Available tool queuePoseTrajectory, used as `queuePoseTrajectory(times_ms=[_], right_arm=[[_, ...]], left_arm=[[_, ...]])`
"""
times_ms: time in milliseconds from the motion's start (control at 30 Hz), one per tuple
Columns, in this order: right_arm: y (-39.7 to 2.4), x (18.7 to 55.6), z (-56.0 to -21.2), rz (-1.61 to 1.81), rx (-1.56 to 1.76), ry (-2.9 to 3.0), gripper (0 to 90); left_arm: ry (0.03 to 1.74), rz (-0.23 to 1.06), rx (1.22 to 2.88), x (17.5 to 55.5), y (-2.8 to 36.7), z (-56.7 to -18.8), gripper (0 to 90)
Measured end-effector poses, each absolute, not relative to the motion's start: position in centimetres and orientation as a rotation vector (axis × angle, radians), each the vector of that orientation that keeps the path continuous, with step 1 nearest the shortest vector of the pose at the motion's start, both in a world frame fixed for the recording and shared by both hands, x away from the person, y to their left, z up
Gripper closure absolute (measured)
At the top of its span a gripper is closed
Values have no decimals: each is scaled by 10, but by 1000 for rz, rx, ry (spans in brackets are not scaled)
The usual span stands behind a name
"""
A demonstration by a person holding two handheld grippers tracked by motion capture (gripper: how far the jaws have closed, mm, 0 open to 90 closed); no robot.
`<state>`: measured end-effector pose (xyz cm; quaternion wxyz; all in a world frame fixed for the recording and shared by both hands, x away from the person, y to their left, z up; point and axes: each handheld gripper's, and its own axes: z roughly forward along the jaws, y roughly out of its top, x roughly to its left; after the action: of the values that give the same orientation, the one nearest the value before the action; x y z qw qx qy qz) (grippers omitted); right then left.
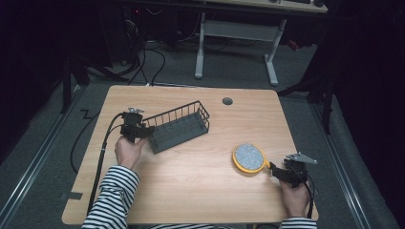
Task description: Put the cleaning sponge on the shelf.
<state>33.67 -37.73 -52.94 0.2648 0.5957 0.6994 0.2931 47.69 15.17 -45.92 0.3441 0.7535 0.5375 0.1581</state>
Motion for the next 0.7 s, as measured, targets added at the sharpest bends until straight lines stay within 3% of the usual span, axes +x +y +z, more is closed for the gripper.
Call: queuePoseTrajectory(times_ms=[700], right_arm=[[-377, 337, -529, 797, 1611, 1889, 350]], left_arm=[[1287, 381, 2038, 466, 136, -458, 583]])
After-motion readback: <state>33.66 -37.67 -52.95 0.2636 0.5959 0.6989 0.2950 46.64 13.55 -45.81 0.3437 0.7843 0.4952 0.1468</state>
